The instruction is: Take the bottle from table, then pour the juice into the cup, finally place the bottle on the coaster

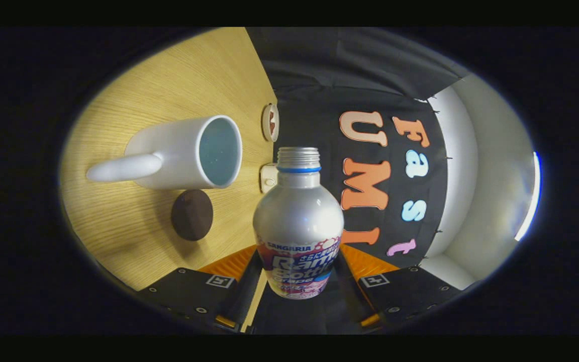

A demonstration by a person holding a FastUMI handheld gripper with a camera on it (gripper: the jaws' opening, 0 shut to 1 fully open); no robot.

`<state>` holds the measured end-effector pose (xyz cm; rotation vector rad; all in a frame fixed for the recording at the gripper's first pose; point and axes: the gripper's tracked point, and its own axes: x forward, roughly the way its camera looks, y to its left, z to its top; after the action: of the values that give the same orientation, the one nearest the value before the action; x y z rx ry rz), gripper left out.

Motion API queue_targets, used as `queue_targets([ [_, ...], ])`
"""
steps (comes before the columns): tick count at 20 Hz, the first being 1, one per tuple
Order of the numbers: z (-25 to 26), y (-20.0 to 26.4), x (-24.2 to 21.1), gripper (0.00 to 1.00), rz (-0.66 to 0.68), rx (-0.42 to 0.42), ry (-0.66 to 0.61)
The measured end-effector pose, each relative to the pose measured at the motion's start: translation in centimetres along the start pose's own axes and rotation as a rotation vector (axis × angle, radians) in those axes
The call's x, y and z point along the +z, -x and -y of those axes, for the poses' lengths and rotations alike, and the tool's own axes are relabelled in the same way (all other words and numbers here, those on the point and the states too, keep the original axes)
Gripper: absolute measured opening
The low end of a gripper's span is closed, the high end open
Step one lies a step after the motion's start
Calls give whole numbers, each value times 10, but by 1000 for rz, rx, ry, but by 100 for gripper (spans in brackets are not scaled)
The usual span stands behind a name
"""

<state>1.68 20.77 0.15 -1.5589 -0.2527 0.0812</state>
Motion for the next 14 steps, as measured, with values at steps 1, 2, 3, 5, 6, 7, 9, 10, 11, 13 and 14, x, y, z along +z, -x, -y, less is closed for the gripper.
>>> queue_targets([
  [1,1,-2,0,76,2,1,16],
  [2,0,-2,1,76,9,5,32],
  [3,-1,-2,1,76,14,9,47],
  [5,-2,-2,1,76,15,10,70],
  [6,-1,-2,1,76,15,10,79],
  [7,-1,-2,2,76,15,12,90],
  [9,-1,-2,2,76,16,15,110],
  [10,-1,-3,2,76,17,18,115],
  [11,-1,-3,2,76,15,20,121],
  [13,1,-5,2,76,17,19,145],
  [14,1,-5,2,76,18,21,153],
])
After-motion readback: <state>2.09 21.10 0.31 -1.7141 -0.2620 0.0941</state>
